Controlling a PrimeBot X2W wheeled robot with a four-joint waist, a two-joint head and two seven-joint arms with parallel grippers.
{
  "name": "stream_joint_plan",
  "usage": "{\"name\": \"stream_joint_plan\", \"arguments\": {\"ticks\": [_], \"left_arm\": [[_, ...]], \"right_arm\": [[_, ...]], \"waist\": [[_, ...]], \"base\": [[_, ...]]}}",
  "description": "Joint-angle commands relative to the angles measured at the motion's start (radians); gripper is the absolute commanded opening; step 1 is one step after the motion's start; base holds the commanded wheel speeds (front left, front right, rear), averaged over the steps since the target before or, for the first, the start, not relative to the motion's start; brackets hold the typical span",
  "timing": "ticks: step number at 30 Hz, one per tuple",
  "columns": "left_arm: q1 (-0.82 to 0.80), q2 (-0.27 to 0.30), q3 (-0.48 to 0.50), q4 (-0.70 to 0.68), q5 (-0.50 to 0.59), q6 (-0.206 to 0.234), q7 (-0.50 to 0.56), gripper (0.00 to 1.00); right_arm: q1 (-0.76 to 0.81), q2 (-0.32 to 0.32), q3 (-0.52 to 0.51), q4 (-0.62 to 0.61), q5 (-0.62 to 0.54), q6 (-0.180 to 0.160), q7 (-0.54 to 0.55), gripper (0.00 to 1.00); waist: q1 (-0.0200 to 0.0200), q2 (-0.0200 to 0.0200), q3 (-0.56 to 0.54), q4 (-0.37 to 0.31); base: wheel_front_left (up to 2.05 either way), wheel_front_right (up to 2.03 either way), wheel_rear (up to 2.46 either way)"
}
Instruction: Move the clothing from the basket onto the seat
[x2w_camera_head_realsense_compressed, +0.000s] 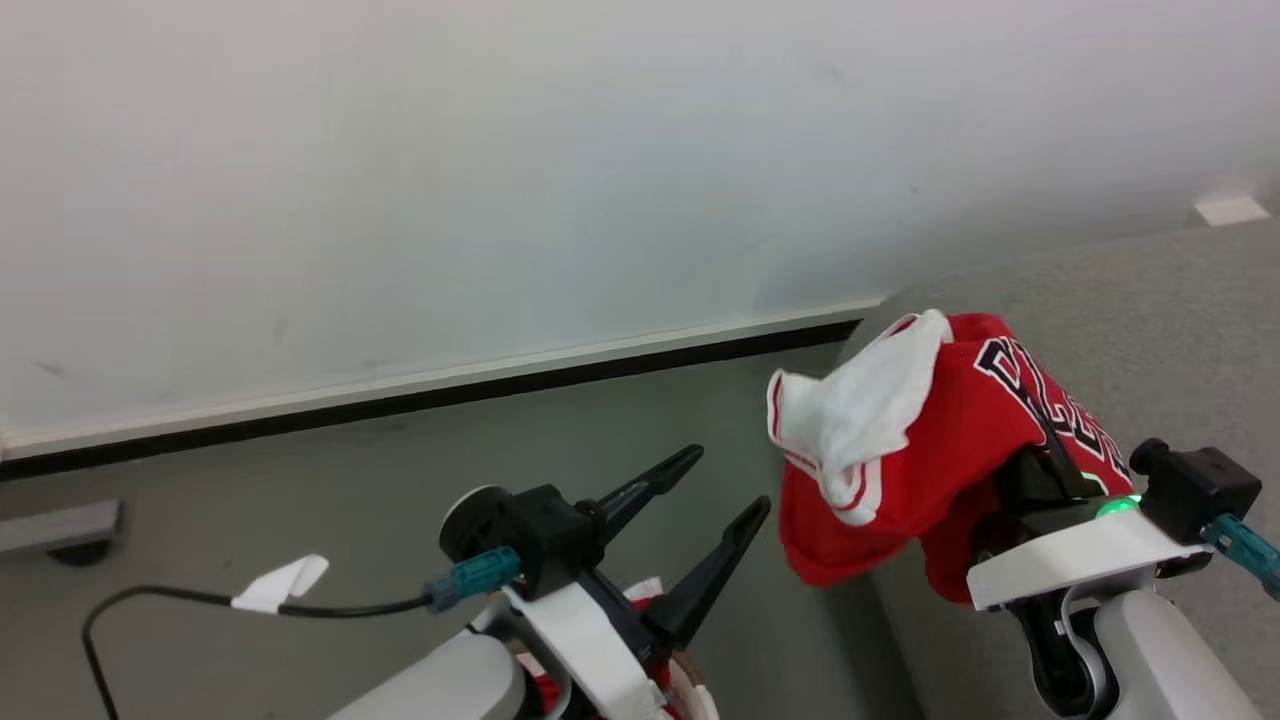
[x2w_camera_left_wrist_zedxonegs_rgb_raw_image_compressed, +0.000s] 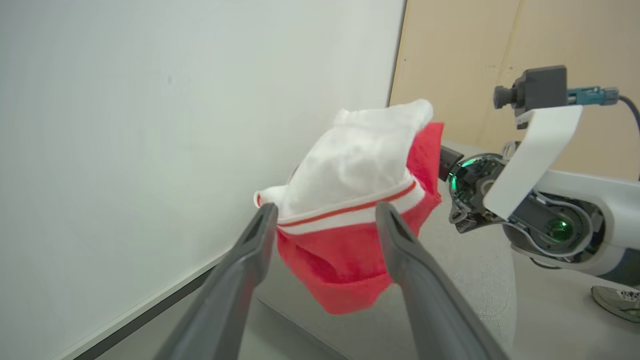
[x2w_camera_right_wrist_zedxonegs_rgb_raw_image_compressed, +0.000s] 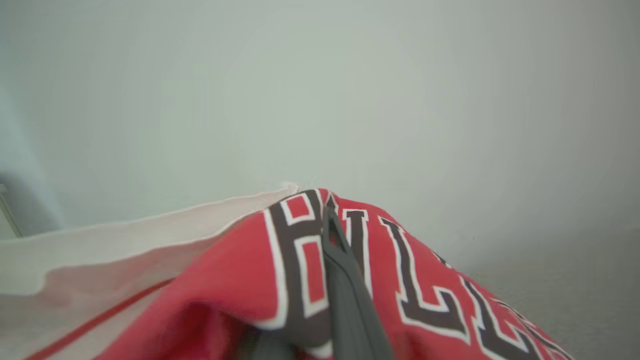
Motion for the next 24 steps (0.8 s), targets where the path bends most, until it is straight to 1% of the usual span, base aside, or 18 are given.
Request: {"name": "stream_joint_plan", "arguments": {"ticks": [1, 7, 12, 18, 21, 24], "left_arm": [[0.0, 0.012, 0.004, 0.002, 0.026, 0.003, -0.012, 1.0], [0.01, 0.021, 0.014, 0.015, 0.053, 0.001, -0.026, 1.0], [0.019, 0.016, 0.024, 0.029, 0.066, -0.007, -0.031, 1.0], [0.017, 0.006, 0.032, 0.045, 0.082, -0.018, -0.033, 1.0], [0.01, 0.005, 0.031, 0.043, 0.088, -0.026, -0.034, 1.0], [-0.009, 0.018, 0.031, 0.037, 0.091, -0.033, -0.031, 1.0]], "right_arm": [[0.022, -0.007, -0.004, -0.01, -0.011, -0.002, 0.001, 0.0], [0.076, -0.017, -0.05, -0.058, -0.028, -0.002, 0.001, 0.0], [0.117, -0.015, -0.081, -0.096, -0.034, -0.002, 0.0, 0.0], [0.127, -0.025, -0.095, -0.119, -0.028, -0.002, 0.0, 0.0], [0.101, -0.039, -0.113, -0.121, -0.024, -0.002, 0.0, 0.0], [0.052, -0.058, -0.134, -0.114, -0.017, -0.002, 0.0, 0.0]], "waist": [[0.0, -0.0001, 0.034, -0.106], [0.0, -0.0001, 0.051, -0.219], [0.0, -0.0001, 0.059, -0.271], [0.0, -0.0001, 0.071, -0.284], [0.0, -0.0001, 0.093, -0.272], [0.0, -0.0001, 0.136, -0.249]], "base": [[0.0, 0.0, 0.0], [0.0, 0.0, 0.0], [0.0, 0.0, 0.0], [0.0, 0.0, 0.0], [0.0, 0.0, 0.0], [0.0, 0.0, 0.0]]}}
